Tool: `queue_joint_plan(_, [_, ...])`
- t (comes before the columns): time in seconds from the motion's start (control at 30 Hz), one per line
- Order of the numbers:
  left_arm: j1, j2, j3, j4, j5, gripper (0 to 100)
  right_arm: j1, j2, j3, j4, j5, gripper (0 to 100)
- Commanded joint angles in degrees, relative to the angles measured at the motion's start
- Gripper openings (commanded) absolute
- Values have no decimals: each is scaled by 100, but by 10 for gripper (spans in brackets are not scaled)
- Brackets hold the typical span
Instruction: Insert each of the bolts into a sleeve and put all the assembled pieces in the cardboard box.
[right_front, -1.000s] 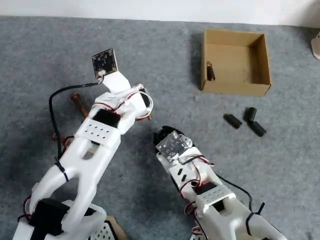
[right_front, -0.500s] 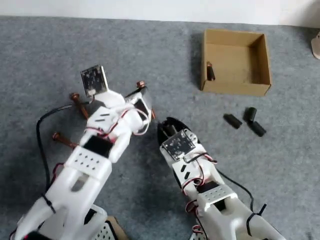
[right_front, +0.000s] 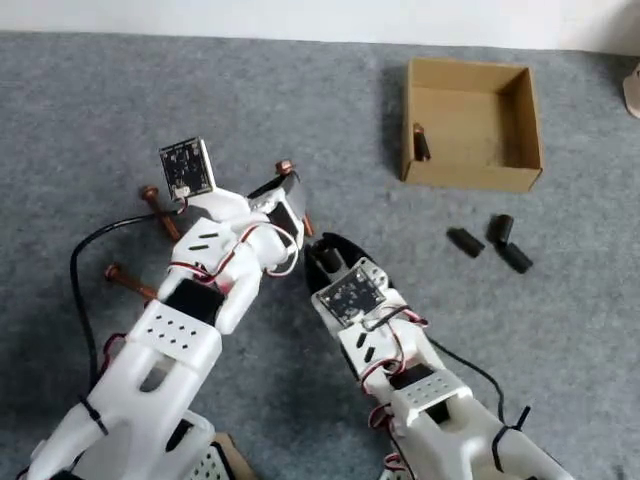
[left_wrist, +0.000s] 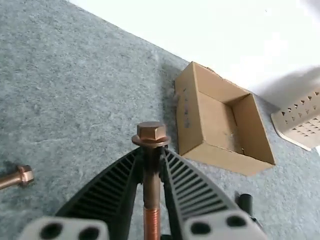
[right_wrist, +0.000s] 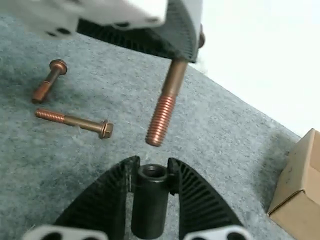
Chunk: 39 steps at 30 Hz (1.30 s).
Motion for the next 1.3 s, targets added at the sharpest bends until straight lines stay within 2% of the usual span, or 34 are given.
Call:
queue_joint_plan(0.0, [347,-242,-40,-149,-26,6,-75,-154,251,-198,44,5])
queue_joint_plan(0.47, [426,-233,207,-141,-70,6,145,-163,207,-207,26,5])
queue_joint_plan(0.6, [462,-242,356,-158,-343,6,154,-163,207,-207,18,5])
queue_joint_plan(0.8, [435,-233,418,-185,-387,6,154,-224,215,-207,18,5])
queue_joint_plan(0.93, [400,-207,505,-958,-396,6,136,-708,330,-110,-105,5])
queue_joint_plan(1.03, [409,-198,743,-1424,-615,6,145,-1182,462,382,-360,5])
queue_joint_plan(1.27, [365,-233,910,-1881,-668,6,119,-2598,505,1719,-387,5])
